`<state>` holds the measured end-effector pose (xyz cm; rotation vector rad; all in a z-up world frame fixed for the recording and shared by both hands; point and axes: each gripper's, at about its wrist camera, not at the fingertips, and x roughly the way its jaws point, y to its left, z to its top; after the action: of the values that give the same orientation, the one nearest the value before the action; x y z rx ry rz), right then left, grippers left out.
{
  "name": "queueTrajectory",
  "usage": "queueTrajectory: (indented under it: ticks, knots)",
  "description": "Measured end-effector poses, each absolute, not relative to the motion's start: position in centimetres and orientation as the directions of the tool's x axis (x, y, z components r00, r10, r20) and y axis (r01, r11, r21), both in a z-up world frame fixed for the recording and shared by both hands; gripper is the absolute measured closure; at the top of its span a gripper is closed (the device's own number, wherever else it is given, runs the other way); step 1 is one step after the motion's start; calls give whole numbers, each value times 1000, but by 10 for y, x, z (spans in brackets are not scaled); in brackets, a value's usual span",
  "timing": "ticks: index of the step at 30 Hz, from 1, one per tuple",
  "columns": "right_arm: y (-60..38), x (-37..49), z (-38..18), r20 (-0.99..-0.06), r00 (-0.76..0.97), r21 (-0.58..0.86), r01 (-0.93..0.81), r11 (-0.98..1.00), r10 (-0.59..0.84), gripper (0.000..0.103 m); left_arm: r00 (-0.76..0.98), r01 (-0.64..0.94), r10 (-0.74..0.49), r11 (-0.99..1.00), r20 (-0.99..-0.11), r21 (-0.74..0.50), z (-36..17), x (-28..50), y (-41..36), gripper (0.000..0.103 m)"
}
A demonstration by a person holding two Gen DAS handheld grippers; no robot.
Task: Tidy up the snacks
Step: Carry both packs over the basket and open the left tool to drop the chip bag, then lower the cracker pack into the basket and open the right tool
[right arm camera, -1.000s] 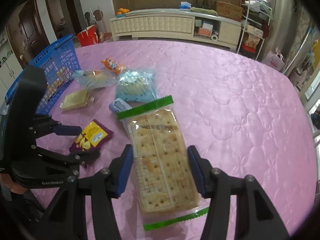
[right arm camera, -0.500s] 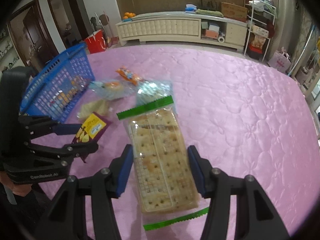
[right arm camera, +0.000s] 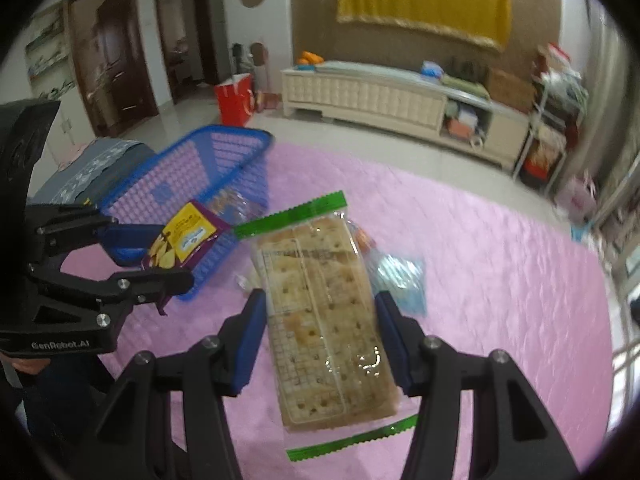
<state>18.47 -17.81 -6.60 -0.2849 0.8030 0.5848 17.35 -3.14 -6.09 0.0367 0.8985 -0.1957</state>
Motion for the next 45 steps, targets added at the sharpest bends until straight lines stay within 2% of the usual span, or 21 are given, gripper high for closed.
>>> queueTrajectory:
  ticks: [6, 17, 27, 39, 40, 41, 43, 45]
  knots:
    - [-127, 173, -50, -725, 542, -37, -646, 763, 424, 44, 632, 115, -70, 993, -772, 4, -48, 157, 24, 58]
    - [-43, 164, -48, -733, 509, -70, -716, 694, 451, 44, 659, 47, -4, 998, -752, 36, -34, 138, 100, 58]
    - [-10, 175, -53, -754, 495, -97, -734, 672, 432, 44, 652, 31, 11, 999, -759, 41, -37, 159, 130, 58]
    - [6, 202, -60, -772, 500, -126, -725, 678, 392, 44, 625, 73, -32, 997, -780, 17, -55, 211, 147, 58]
    - [7, 204, -60, -772, 502, -128, -723, 679, 389, 44, 618, 91, -35, 995, -786, 27, -56, 217, 146, 54]
    - [7, 207, -61, -773, 504, -127, -719, 684, 386, 44, 617, 100, -29, 994, -787, 41, -58, 222, 145, 37]
    - [7, 211, -62, -778, 499, -118, -713, 691, 382, 44, 641, 100, 16, 990, -768, 104, -60, 227, 142, 23]
    - [7, 213, -65, -783, 500, -125, -708, 695, 370, 44, 644, 101, 35, 986, -764, 131, -62, 228, 142, 22]
